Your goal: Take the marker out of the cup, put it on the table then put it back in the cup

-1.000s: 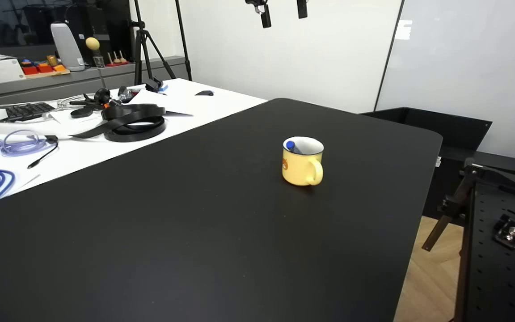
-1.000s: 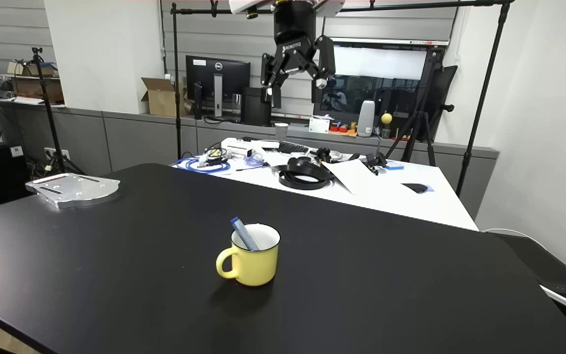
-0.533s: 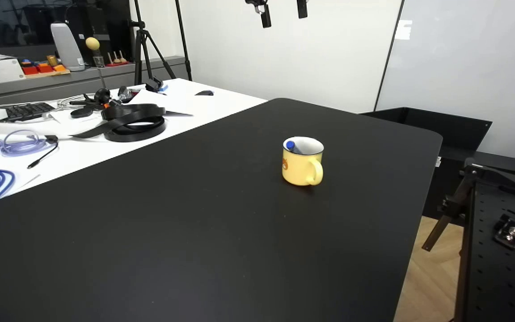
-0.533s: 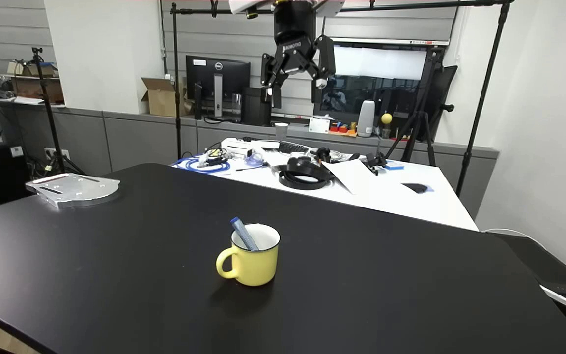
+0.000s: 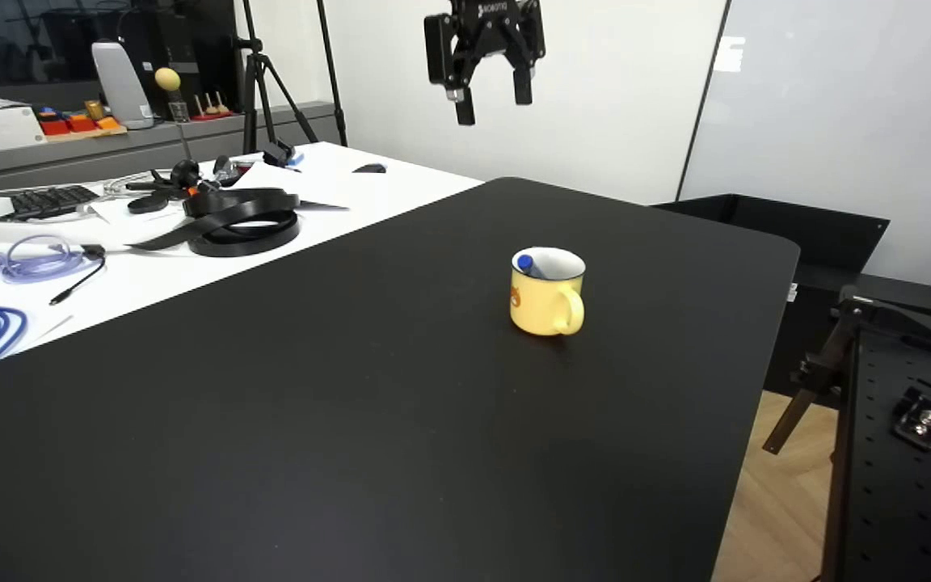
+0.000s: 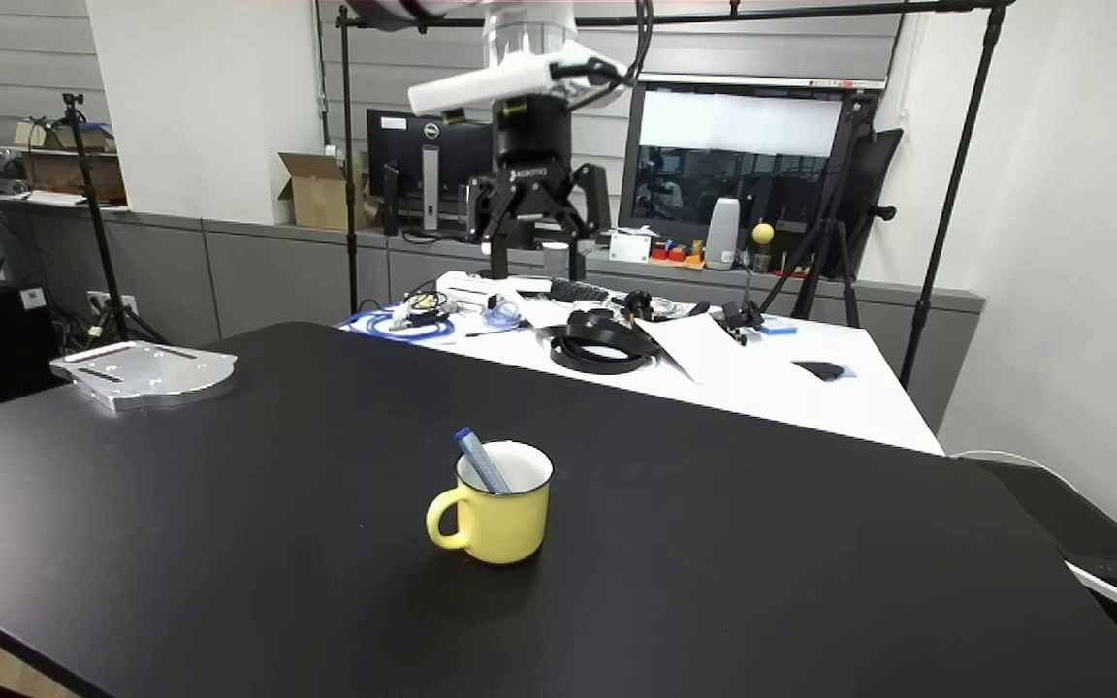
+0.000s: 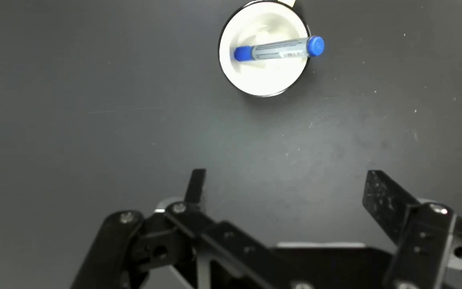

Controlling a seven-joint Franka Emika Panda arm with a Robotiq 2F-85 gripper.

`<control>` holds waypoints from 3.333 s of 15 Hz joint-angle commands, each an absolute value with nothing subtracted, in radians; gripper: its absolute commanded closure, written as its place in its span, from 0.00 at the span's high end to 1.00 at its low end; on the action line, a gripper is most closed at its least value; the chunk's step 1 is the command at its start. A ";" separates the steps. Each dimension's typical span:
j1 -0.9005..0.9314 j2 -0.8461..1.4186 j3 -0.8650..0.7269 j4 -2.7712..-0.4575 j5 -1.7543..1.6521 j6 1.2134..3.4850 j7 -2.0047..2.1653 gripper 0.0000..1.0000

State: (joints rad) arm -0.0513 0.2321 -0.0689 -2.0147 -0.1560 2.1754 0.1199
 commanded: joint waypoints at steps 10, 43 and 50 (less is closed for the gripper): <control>-0.035 0.203 -0.045 -2.277 -0.161 2.429 -0.032 1.00; 0.029 0.333 -0.076 -2.271 -0.425 2.372 -0.053 0.63; 0.032 0.356 -0.076 -2.256 -0.439 2.367 -0.068 0.61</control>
State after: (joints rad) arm 0.0283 0.3503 -0.0741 -2.2687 -0.4175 2.3881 -0.0664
